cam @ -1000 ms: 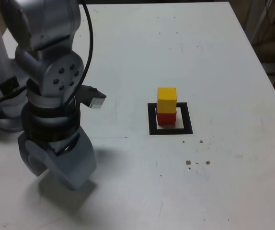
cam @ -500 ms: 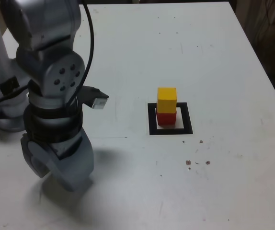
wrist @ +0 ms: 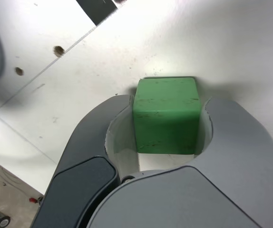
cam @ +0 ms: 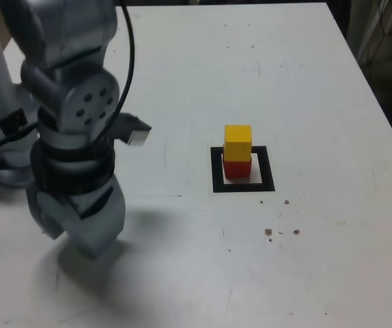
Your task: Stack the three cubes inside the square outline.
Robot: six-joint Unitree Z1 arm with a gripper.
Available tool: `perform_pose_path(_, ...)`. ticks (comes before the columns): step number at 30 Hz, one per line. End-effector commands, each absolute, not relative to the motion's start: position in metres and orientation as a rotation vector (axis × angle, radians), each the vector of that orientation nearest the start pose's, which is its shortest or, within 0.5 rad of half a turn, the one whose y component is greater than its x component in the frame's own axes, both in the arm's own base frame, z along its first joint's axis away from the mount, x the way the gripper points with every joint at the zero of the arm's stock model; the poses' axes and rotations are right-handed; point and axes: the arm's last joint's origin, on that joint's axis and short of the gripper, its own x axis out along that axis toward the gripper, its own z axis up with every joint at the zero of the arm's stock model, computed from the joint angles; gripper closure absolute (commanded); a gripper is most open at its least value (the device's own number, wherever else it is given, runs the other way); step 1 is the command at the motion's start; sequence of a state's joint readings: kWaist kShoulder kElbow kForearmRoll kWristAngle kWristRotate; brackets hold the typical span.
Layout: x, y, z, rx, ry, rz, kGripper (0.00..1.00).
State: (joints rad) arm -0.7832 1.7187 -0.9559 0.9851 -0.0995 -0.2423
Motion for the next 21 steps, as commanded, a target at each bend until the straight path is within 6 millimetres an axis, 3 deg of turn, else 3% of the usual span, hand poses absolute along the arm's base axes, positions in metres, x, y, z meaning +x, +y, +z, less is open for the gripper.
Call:
perform_pose_path(1,0.162,-0.161,0.234,0.420,1.729,-0.402,0.74)
perform_pose_path(12,0.201,-0.138,0.294,0.395,1.711,-0.252,0.74)
perform_pose_path(21,0.232,-0.109,0.324,0.327,1.657,-0.192,0.74)
